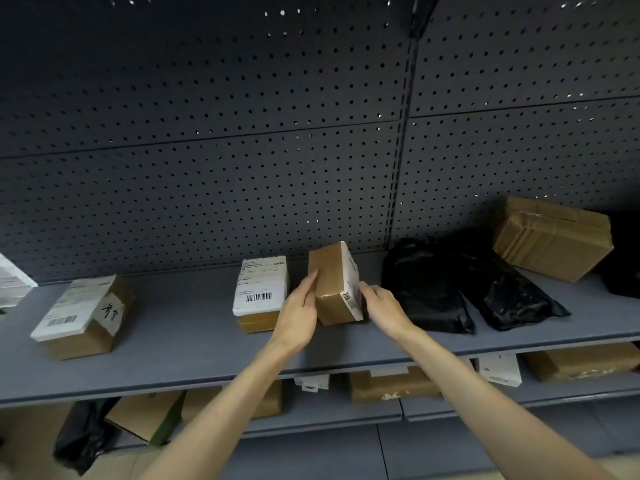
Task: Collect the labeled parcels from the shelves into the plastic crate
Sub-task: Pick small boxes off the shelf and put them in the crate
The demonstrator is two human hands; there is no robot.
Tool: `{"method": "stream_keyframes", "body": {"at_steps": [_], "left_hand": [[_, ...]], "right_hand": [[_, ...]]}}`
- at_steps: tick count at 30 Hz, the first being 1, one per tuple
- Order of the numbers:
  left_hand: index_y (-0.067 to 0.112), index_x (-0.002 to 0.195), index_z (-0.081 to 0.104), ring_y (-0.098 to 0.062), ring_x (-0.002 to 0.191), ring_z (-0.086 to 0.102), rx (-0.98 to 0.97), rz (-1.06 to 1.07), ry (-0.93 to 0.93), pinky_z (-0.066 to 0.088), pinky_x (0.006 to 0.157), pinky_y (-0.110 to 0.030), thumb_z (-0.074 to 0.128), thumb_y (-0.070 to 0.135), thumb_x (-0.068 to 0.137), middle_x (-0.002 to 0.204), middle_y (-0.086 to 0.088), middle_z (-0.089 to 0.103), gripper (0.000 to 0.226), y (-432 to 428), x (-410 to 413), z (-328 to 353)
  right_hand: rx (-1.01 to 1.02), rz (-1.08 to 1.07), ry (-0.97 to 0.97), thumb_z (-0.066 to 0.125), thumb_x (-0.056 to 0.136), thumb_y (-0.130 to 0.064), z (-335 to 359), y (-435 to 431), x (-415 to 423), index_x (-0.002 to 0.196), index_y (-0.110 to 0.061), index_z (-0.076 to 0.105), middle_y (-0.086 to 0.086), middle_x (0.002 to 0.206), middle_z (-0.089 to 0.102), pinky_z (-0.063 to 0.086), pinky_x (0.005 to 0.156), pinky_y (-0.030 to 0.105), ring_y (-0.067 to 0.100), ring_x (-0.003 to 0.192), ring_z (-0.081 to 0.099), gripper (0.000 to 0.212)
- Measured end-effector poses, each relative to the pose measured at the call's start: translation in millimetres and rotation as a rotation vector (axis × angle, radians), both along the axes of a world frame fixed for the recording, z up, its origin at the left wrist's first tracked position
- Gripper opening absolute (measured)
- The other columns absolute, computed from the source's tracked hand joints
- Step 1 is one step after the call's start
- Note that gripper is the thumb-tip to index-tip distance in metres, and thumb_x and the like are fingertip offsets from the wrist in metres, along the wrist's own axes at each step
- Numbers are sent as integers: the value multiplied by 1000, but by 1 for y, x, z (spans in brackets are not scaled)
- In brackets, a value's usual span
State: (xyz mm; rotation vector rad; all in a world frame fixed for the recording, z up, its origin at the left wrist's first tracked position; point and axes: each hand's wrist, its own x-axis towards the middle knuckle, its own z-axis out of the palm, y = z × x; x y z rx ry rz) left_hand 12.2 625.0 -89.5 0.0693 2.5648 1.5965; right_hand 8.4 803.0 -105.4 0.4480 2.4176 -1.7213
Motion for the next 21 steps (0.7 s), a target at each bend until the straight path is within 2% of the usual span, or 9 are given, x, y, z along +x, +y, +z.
{"method": "stream_keyframes", "body": {"at_steps": [2,4,6,7,9,12,15,18,21], "left_hand": [[36,152,41,-14,144,38,38,13,-36,30,122,-38,34,24,108,157,10,40,46,-4,-2,0],[39,153,37,-15,143,41,62,24,-79,37,118,-44,42,41,106,157,10,40,48,-5,-1,1],[34,156,34,-16,142,42,82,50,-110,35,119,-39,48,57,100,157,7,42,62,-4,3,6],[29,157,35,-15,141,43,74,58,-105,32,118,-32,49,59,99,155,6,44,67,-3,3,6],[16,153,43,-16,135,48,32,71,-107,30,106,-20,47,58,100,146,3,52,68,0,6,11],[8,136,60,-11,110,57,12,51,-139,36,92,-19,48,54,101,129,0,64,58,4,10,9],[9,139,57,-14,118,58,-10,20,-186,37,94,-20,48,50,103,136,-1,63,56,7,9,-2],[10,138,59,-12,115,58,26,19,-210,39,94,-22,46,48,104,134,-1,65,52,7,8,-7],[12,140,58,-14,122,58,45,25,-223,40,100,-25,47,50,103,134,-1,65,54,4,6,-9]], "right_hand": [[-128,-47,-39,43,103,-43,-3,-4,-5,127,-10,57,6,117,66,51,94,36,17,104,62,43],[-294,-84,-61,49,103,-36,-2,-8,-8,118,-10,58,6,106,68,56,90,38,19,96,67,31],[-283,-105,-20,54,101,-31,-1,-8,-9,108,-10,62,9,104,70,57,90,41,22,95,68,24],[-235,-114,7,57,98,-31,-2,-7,-10,107,-9,65,10,105,71,56,91,43,22,96,68,25],[-155,-114,45,62,95,-32,-1,-3,-8,114,-7,65,9,108,71,57,87,38,20,97,68,31],[-51,-76,91,63,95,-27,2,5,0,121,-8,64,5,110,70,53,77,21,15,98,67,31],[-3,-26,111,64,95,-24,1,8,7,119,-9,67,3,110,71,51,76,17,12,98,67,28],[-6,3,113,65,95,-26,-3,7,8,121,-9,68,1,111,72,53,85,21,11,101,67,32],[-28,16,111,65,95,-28,-5,5,7,122,-10,67,0,112,72,53,91,25,11,102,67,33]]}}
